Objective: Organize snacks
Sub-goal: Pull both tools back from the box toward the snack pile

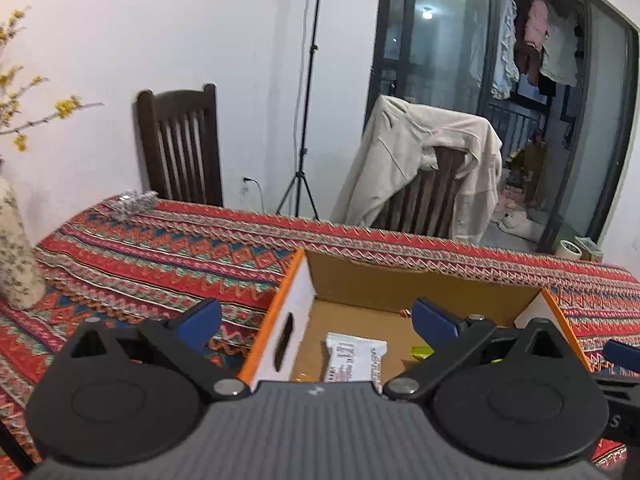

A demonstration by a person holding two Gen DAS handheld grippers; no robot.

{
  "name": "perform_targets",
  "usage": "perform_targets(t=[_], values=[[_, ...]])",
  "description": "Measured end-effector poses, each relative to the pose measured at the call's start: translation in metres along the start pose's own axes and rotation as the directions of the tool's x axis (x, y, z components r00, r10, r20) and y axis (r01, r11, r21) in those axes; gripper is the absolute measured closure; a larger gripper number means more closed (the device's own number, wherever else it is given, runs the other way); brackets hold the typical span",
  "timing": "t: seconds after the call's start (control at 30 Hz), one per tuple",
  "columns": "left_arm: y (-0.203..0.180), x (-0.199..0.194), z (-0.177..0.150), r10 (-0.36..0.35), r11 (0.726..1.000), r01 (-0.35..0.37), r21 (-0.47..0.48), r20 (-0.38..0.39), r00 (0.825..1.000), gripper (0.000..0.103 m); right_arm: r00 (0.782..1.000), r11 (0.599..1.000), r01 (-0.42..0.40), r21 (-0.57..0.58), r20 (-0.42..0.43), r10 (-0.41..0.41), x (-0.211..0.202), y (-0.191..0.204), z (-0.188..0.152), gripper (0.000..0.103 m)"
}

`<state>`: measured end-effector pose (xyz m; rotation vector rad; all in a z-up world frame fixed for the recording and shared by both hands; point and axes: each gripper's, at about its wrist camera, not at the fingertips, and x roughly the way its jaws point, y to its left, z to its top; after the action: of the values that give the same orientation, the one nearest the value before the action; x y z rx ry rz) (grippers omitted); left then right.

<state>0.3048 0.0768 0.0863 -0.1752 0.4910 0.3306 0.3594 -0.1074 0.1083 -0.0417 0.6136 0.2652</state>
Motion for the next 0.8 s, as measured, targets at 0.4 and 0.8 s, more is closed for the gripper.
perform_targets(t=[0.4,0.8], values=[[0.012,-0.115,0.008,-0.001,1.000,0.000,0.025,0.071,0.997,0.000,0.998,0.999,-0.016,-0.028,0.068,0.018,-0.115,0.006,-0.001,0.000],[0.029,-0.236,-0.001,-0.016,0.999,0.008,0.043,0.191,0.981,0.000,0.980,0.995,-0.052,-0.085,0.189,0.067,-0.235,0.019,-0.012,0.000]])
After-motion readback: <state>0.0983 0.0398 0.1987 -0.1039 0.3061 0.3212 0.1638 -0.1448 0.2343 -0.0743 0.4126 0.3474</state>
